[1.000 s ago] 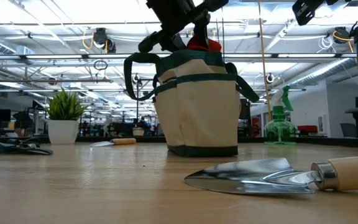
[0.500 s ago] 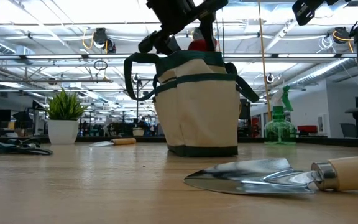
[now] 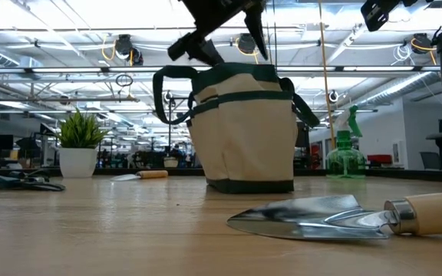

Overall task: Pick & Place Garden tools in Gardening bag
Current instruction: Put the red gloves into the light brown gardening bag, then put the green spray bottle into the light brown gardening bag

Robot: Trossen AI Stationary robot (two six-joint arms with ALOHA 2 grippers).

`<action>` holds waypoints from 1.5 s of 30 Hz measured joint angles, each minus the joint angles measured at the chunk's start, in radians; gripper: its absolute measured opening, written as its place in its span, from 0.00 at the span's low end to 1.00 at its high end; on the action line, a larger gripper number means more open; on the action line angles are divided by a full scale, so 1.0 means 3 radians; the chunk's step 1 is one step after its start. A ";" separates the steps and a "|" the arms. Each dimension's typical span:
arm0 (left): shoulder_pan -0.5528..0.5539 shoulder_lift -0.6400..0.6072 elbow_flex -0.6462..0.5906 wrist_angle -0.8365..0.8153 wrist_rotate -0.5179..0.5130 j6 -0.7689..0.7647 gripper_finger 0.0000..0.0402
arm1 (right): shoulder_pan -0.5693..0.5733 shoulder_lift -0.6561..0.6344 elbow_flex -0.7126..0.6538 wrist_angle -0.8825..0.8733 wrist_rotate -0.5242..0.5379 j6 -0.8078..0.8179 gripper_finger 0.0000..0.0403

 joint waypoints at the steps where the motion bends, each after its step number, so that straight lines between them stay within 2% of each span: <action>1: 0.0000 -0.0016 0.0004 0.0020 -0.0005 -0.0001 0.77 | -0.0001 0.0000 0.0000 0.0001 -0.0001 0.0000 0.00; 16: -0.0042 -0.0265 0.0003 -0.0027 -0.0011 0.0014 0.77 | -0.0001 0.0000 0.0000 0.0001 0.0059 -0.0013 0.00; 23: -0.0056 -0.0321 0.0001 -0.0088 -0.0028 0.0122 0.77 | -0.0001 0.0001 0.0000 0.0001 0.0588 -0.0149 0.00; 31: -0.0058 -0.0329 0.0001 -0.0119 0.0176 0.0899 0.77 | -0.0001 0.0008 0.0000 0.0023 0.1129 -0.0177 0.00; 41: 0.0022 -0.0328 0.0001 -0.0235 0.0177 0.0876 0.77 | -0.0003 0.0183 0.0000 0.0026 0.1923 -0.0182 0.01; 45: 0.0073 -0.0328 0.0001 -0.0339 0.0180 0.0899 0.77 | -0.0003 0.0398 0.0000 0.0027 0.2109 -0.0236 0.06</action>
